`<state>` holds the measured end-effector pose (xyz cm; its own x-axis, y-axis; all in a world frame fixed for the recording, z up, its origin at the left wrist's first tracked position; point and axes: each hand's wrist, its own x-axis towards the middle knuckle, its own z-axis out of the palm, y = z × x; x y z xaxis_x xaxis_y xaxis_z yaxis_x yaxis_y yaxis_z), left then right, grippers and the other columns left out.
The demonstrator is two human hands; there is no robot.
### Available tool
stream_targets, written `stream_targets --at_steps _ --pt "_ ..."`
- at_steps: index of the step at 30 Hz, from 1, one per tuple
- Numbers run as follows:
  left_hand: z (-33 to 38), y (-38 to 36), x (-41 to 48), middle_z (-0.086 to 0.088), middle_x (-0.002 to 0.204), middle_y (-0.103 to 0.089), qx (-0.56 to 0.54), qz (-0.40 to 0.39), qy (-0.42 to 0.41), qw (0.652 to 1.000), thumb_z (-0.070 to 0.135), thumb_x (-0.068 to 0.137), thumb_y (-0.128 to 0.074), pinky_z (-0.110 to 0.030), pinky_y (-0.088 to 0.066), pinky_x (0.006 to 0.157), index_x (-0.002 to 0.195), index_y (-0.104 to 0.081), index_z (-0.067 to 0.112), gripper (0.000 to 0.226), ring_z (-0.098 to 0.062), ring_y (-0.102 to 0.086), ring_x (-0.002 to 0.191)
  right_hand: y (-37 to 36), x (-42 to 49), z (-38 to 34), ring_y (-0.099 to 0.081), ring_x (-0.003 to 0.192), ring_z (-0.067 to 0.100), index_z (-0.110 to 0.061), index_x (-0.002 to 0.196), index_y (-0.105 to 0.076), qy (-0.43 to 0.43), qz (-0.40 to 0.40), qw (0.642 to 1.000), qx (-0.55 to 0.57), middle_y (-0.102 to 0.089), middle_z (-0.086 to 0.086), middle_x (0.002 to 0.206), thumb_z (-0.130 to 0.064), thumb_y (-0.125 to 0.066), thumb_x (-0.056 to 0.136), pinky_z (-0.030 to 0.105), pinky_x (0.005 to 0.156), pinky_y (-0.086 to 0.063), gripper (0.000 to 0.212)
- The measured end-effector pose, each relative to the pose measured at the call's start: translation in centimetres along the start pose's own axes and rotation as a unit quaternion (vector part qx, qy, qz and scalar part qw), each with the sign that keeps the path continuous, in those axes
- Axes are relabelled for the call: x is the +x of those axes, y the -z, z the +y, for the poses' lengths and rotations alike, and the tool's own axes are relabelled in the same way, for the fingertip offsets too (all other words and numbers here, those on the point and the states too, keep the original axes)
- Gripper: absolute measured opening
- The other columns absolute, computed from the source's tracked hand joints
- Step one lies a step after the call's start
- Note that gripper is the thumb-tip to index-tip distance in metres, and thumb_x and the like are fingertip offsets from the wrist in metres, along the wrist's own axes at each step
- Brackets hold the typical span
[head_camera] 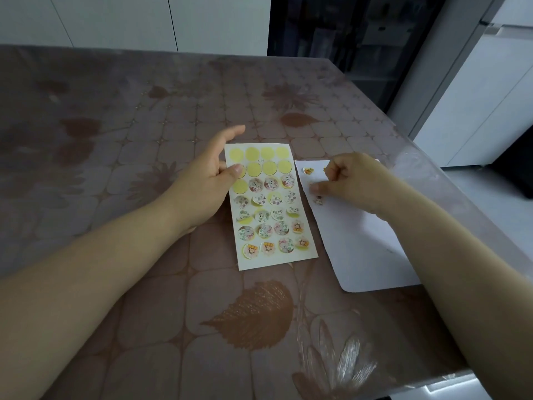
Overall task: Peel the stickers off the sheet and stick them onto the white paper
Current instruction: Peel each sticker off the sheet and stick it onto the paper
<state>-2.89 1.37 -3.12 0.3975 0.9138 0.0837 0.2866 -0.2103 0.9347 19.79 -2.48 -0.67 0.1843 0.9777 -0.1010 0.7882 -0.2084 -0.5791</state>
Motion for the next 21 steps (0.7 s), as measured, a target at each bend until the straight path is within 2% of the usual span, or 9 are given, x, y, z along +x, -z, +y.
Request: stream_targets --at_steps 1,3,5,7,8,10,13,17,21 --pt "-0.1 0.0 0.1 -0.013 0.101 -0.07 -0.003 -0.001 0.001 1.0 0.014 0.1 -0.045 -0.041 -0.043 0.105 0.138 -0.035 0.044 0.049 -0.014 -0.066 0.102 -0.2 -0.2 -0.3 -0.042 0.056 0.014 -0.02 0.064 -0.044 0.034 0.021 0.999 0.004 -0.047 -0.003 0.06 -0.031 -0.072 0.078 0.023 0.052 -0.033 0.033" --pt "-0.3 0.0 0.2 -0.013 0.101 -0.07 -0.009 0.0 0.002 1.0 0.014 0.099 -0.046 -0.042 -0.043 0.105 0.137 -0.036 0.043 0.048 -0.016 -0.067 0.102 -0.6 -0.7 -1.0 -0.033 0.045 0.007 -0.022 0.067 -0.047 0.12 0.077 0.989 0.025 -0.037 -0.007 0.052 -0.026 -0.069 0.081 0.016 0.048 -0.033 0.027" --pt "-0.5 0.0 0.3 -0.012 0.1 -0.07 -0.009 -0.001 0.003 1.0 0.017 0.099 -0.047 -0.043 -0.042 0.106 0.136 -0.036 0.044 0.048 -0.017 -0.066 0.103 -1.3 -1.2 -2.0 -0.037 0.048 0.003 -0.023 0.074 -0.052 0.205 0.12 0.97 0.056 -0.038 -0.009 0.054 -0.022 -0.067 0.083 0.01 0.05 -0.035 0.018" --pt "-0.5 0.0 0.4 -0.013 0.095 -0.07 -0.006 -0.003 0.003 1.0 0.019 0.098 -0.049 -0.045 -0.042 0.105 0.136 -0.037 0.046 0.047 -0.018 -0.066 0.102 -2.3 -1.5 -2.7 -0.042 0.055 0.0 -0.023 0.083 -0.06 0.26 0.126 0.956 0.045 -0.042 -0.012 0.061 -0.026 -0.068 0.082 0.01 0.056 -0.036 0.009" --pt "-0.5 0.0 0.4 -0.013 0.092 -0.07 -0.005 -0.005 0.0 1.0 0.02 0.098 -0.049 -0.045 -0.042 0.105 0.135 -0.037 0.047 0.047 -0.018 -0.066 0.101 -2.9 -1.5 -3.0 -0.044 0.059 -0.001 -0.023 0.088 -0.064 0.274 0.124 0.953 0.025 -0.044 -0.013 0.066 -0.031 -0.069 0.081 0.011 0.058 -0.037 0.011" --pt "-0.5 0.0 0.4 -0.01 0.086 -0.069 -0.005 -0.01 -0.008 1.0 0.02 0.099 -0.048 -0.044 -0.043 0.104 0.134 -0.038 0.047 0.046 -0.017 -0.067 0.097 -3.9 -1.3 -3.2 -0.047 0.065 -0.001 -0.022 0.092 -0.068 0.278 0.117 0.953 -0.003 -0.05 -0.012 0.077 -0.035 -0.07 0.079 0.012 0.062 -0.039 0.018" --pt "-0.6 0.0 0.3 -0.017 0.088 -0.07 -0.006 -0.031 -0.023 0.999 0.028 0.095 -0.05 -0.049 -0.044 0.102 0.135 -0.036 0.048 0.047 -0.022 -0.068 0.097 -4.6 -1.1 -3.1 -0.052 0.075 0.003 -0.019 0.088 -0.071 0.295 0.114 0.949 0.013 -0.057 -0.004 0.087 -0.023 -0.073 0.077 0.014 0.07 -0.042 0.012" --pt "-0.7 0.1 0.5 -0.031 0.091 -0.067 0.016 -0.053 -0.038 0.998 0.051 0.079 -0.056 -0.055 -0.045 0.098 0.131 -0.034 0.06 0.057 -0.037 -0.067 0.095 -4.5 -1.2 -2.9 -0.049 0.079 0.005 -0.018 0.081 -0.071 0.319 0.109 0.941 0.031 -0.056 -0.012 0.08 -0.014 -0.073 0.075 0.011 0.076 -0.037 0.008" --pt "-1.0 0.2 0.6 -0.042 0.098 -0.059 0.037 -0.063 -0.048 0.996 0.039 0.085 -0.052 -0.05 -0.043 0.103 0.129 -0.034 0.064 0.054 -0.051 -0.058 0.101 -3.9 -1.5 -3.0 -0.045 0.075 0.004 -0.023 0.077 -0.069 0.305 0.093 0.946 0.058 -0.055 -0.02 0.072 -0.018 -0.073 0.077 0.01 0.075 -0.034 0.006"
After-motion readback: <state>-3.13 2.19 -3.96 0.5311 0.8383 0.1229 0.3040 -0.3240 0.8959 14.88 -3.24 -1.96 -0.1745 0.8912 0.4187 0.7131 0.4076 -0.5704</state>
